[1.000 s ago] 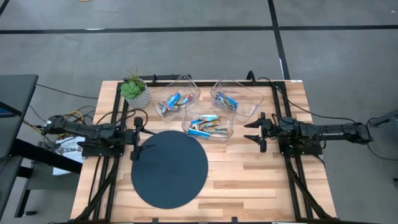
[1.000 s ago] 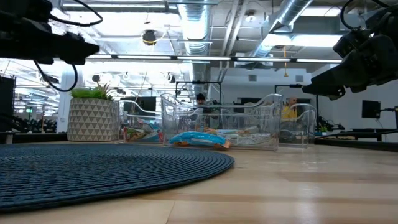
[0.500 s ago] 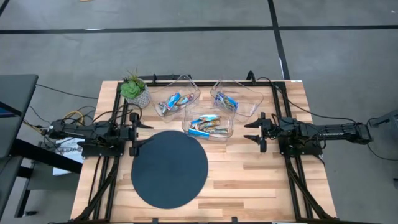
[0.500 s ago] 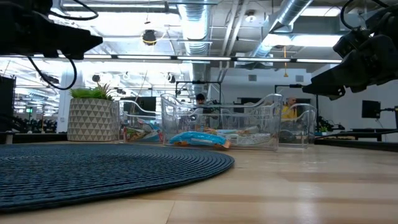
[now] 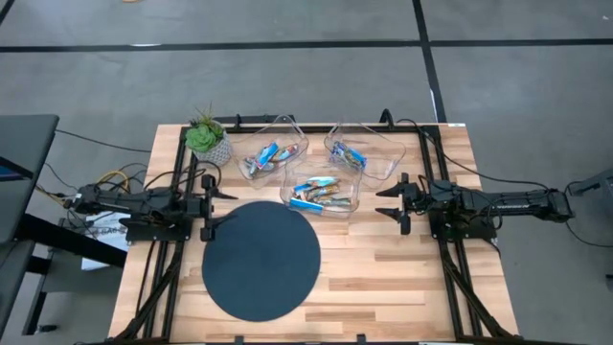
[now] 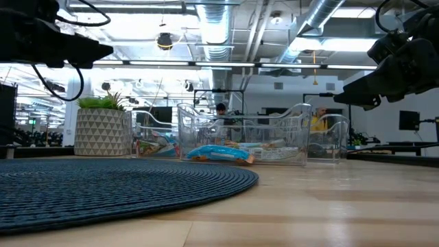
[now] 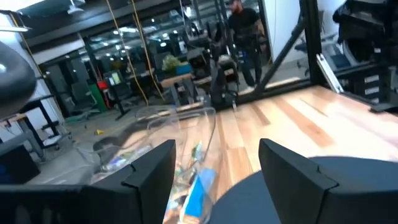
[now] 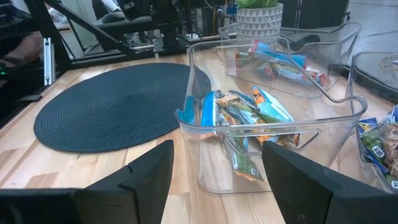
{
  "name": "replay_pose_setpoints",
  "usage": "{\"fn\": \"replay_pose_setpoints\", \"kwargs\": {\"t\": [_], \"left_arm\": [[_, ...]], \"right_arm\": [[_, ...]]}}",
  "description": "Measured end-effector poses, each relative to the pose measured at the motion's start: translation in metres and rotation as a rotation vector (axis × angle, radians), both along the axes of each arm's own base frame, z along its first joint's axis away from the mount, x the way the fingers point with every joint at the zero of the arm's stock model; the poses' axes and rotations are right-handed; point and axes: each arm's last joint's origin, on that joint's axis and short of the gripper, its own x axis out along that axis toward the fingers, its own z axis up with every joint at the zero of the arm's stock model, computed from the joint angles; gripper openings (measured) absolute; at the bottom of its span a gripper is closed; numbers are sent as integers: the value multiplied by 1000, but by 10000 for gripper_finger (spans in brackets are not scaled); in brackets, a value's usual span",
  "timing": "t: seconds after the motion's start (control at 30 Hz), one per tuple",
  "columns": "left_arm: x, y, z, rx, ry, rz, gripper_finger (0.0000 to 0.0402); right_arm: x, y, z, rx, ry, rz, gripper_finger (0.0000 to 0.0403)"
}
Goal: Pick and place Granola Bars by type
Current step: Return to Home Position
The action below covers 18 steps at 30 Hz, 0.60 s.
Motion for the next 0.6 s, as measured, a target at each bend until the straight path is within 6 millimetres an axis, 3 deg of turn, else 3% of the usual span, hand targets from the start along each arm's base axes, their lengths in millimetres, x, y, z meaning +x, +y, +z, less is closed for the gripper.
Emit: {"fn": "replay_pose_setpoints", "kwargs": {"t": [0.6], "left_arm": [[3,-4,-6,2,65,-106,224]], "right_arm": [[0,0,0,0,0,0,240]]}}
